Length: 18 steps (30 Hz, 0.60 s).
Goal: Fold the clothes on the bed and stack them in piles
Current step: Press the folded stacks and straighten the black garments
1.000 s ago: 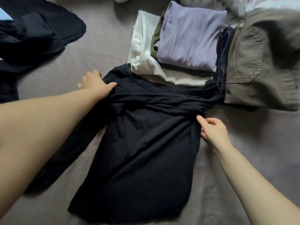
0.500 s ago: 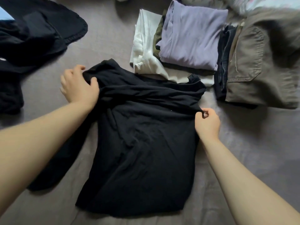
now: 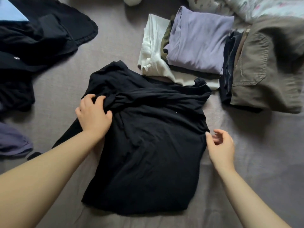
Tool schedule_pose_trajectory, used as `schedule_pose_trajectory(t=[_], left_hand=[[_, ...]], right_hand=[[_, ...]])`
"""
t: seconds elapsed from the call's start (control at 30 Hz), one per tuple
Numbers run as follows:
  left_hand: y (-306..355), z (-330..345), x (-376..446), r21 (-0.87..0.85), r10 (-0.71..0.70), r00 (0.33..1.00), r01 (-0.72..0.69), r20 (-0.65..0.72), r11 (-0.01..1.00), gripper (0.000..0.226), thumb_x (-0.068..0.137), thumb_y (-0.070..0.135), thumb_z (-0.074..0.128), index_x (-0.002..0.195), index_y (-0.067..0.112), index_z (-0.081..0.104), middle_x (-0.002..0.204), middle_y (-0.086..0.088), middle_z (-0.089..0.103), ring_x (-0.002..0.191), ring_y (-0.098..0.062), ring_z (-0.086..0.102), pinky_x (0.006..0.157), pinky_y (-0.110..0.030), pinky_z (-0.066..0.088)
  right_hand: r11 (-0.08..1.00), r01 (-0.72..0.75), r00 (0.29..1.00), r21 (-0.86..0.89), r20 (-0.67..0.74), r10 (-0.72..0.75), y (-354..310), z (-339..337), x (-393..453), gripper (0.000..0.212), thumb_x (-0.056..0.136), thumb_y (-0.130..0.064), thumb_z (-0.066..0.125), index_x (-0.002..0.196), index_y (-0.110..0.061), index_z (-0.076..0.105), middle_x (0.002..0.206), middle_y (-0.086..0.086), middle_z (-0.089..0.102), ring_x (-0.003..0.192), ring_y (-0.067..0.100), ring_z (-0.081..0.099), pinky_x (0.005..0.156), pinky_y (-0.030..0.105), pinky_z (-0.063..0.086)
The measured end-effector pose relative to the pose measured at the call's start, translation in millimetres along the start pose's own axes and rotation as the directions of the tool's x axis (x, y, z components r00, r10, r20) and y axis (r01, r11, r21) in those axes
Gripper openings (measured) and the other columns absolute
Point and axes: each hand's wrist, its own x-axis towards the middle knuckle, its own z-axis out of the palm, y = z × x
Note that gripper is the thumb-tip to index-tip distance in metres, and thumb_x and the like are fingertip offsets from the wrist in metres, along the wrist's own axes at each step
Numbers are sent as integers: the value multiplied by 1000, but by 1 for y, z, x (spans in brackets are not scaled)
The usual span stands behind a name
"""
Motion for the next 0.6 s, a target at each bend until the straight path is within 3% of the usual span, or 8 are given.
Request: schedule_pose_trajectory(t=[0.03,0.1,0.17,0.27,0.37,0.43,0.5,0.6], left_hand=[[-6,-2,4,-48,-39,999,39,13,998,45,82,16,64,126,16,58,129,-14,46,126,-34,37,103,-47,29],[-18,-6,12,-166,-35,999,39,26,985,35,82,11,58,117,14,62,121,-16,53,119,-35,44,99,-46,35],[-24,-12,17,-263,21,1000,-20,-1,964,32,81,4,55,111,10,64,114,-17,57,111,-33,49,95,-37,39],[-23,-24,17,-428,17,1000,-16,-3,904,29,78,-7,52,100,9,62,97,-6,56,91,-19,51,79,-18,37],[-21,-32,20,-593,-132,991,130,40,795,35,77,-11,47,81,24,53,77,6,53,70,-13,49,57,-10,38],[-26,-35,28,-620,-174,982,183,76,763,39,77,-11,45,75,27,50,75,6,52,65,-10,47,55,-12,38],[-32,-38,34,-564,-84,991,129,106,816,40,75,-13,43,77,26,52,77,-3,52,64,-15,46,56,-19,37],[-41,-41,47,-407,67,982,12,179,913,36,75,-14,46,85,19,56,85,-6,46,67,-15,42,59,-8,34]], right_hand=[[988,151,988,-20,-10,-151,-10,0,2,20,90,-16,63,109,-9,62,105,5,60,84,19,57,83,36,49],[886,456,890,-83,24,-456,-38,6,17,21,92,-13,54,107,-6,66,106,7,64,96,25,59,90,38,46],[789,600,800,-134,118,-589,-71,15,44,28,91,-7,46,109,-4,67,110,11,68,104,29,58,95,31,39],[790,559,801,-252,408,-437,-109,27,90,31,95,-10,47,120,-13,64,126,8,62,119,28,53,101,31,36],[512,648,742,-564,621,-254,-123,28,113,49,86,-33,66,132,-25,53,135,3,52,125,27,48,100,38,38],[438,671,727,-599,648,-228,-132,23,117,57,77,-42,74,129,-28,54,128,3,55,120,28,51,94,37,39],[401,683,725,-611,633,-272,-137,17,122,46,74,-49,74,115,-31,63,117,4,63,116,28,51,92,36,36],[407,686,720,-603,643,-261,-136,0,136,37,75,-51,73,106,-30,69,108,4,65,114,27,48,92,37,34]])
